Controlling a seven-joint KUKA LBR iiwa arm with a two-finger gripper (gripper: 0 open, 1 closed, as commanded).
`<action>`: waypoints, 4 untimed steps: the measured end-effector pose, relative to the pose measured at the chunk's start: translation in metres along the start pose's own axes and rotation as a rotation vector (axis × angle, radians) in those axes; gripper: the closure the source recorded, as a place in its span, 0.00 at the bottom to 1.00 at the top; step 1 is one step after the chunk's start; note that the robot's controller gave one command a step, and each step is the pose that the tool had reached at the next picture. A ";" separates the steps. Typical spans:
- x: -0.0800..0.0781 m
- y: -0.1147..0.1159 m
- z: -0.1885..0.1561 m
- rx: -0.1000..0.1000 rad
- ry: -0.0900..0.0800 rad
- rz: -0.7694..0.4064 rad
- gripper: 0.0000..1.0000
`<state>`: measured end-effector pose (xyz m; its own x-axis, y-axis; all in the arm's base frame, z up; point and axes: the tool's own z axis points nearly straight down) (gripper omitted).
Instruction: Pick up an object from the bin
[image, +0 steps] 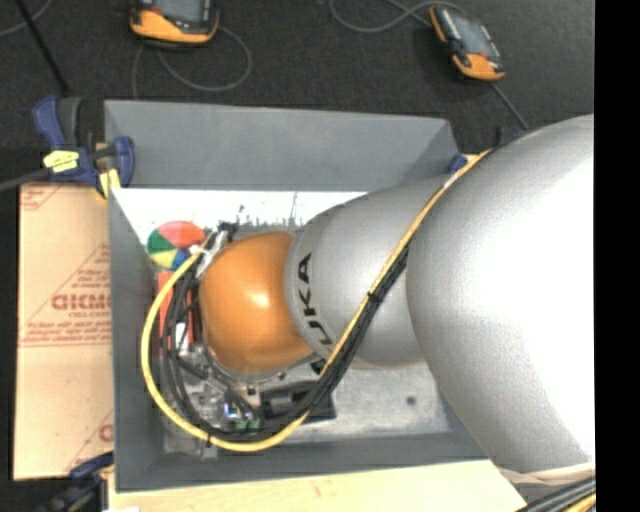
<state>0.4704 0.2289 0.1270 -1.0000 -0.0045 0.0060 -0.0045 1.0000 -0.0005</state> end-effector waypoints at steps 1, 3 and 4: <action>-0.002 -0.001 -0.004 -0.002 -0.007 0.005 0.00; -0.010 -0.070 -0.039 0.003 -0.004 0.100 0.00; -0.043 -0.093 -0.031 -0.006 -0.015 0.107 0.00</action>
Offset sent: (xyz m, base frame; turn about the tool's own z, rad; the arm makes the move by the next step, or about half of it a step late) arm 0.0195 -0.1026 0.0111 0.1556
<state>0.5141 0.1364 0.1580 -0.9947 0.1020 -0.0091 0.1019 0.9948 0.0061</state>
